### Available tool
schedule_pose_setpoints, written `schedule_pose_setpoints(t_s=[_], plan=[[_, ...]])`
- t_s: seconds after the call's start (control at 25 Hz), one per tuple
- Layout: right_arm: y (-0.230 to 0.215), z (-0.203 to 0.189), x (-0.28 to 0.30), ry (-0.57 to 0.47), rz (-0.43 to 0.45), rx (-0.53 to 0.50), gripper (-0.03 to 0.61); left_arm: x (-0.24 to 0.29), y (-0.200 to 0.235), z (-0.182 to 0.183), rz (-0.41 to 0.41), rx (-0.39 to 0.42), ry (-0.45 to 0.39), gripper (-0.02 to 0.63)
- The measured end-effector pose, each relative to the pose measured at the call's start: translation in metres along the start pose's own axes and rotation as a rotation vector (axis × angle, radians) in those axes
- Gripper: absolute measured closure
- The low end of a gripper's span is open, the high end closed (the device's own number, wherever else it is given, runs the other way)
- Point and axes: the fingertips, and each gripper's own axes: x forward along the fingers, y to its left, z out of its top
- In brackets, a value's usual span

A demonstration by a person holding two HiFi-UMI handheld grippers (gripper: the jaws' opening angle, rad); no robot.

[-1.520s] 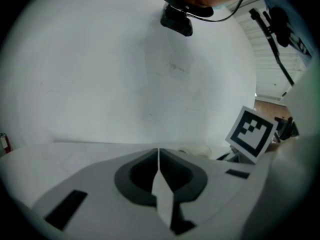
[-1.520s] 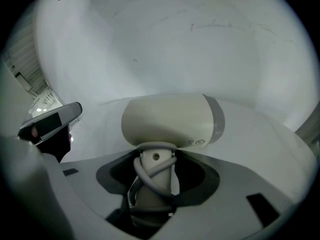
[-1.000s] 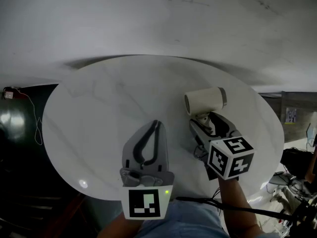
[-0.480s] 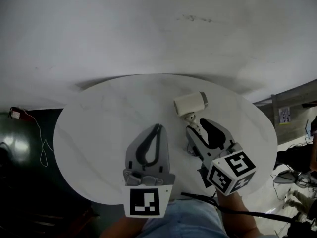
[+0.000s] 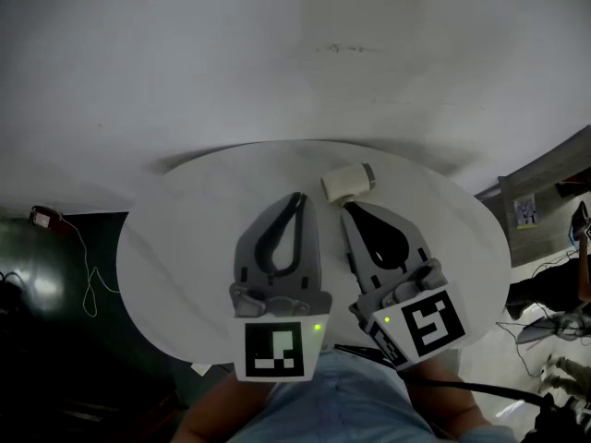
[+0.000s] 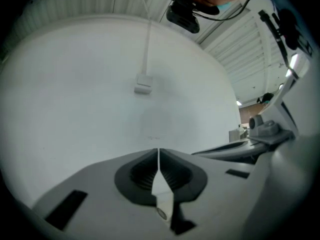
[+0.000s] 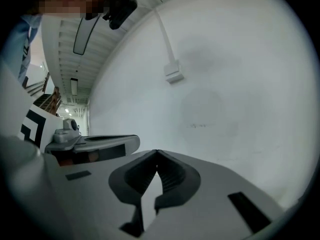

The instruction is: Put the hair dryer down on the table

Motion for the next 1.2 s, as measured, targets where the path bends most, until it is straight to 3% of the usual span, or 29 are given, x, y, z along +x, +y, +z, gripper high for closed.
schedule_pose_setpoints(t_s=[0.52, 1.2], plan=[[0.002, 0.015, -0.025, -0.068, -0.055, -0.041, 0.568, -0.022, -0.013, 0.011, -0.034, 0.006, -0.028, 0.600], [0.001, 0.013, -0.030, -0.063, -0.064, -0.055, 0.568, -0.023, -0.021, 0.010, -0.064, 0.001, -0.028, 0.600]])
